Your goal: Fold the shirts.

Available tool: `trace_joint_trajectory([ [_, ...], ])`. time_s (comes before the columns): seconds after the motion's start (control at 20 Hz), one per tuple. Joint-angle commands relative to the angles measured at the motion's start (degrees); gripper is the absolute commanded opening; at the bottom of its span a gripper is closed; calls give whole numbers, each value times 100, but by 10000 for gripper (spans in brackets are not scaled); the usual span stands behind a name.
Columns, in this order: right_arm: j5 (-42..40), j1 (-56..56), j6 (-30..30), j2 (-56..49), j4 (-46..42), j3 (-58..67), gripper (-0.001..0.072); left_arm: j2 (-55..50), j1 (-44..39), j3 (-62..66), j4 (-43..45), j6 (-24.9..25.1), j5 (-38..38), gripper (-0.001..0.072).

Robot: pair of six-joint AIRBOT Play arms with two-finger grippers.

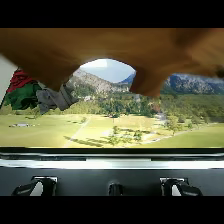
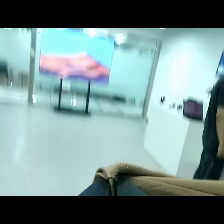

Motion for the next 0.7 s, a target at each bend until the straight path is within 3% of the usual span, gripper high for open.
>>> trace_joint_trajectory([
  [0.0,-13,7,293,595,-385,164,34,531,-7,168,420,-481,107,28],
  [0.15,382,7,334,562,-444,164,34,442,-7,168,678,-529,-417,28],
  [0.3,1384,7,337,153,-579,164,34,13,-7,166,1021,-498,-1366,28],
  [0.45,2608,7,385,-946,-485,162,34,-1016,-35,-114,1032,-142,-2435,28],
  [0.55,3554,7,271,-2028,-474,157,34,-1759,-164,-730,1049,197,-2522,28],
  [0.65,3880,7,297,-3128,-52,-28,34,-2546,-365,-1517,1082,273,-2428,28],
])
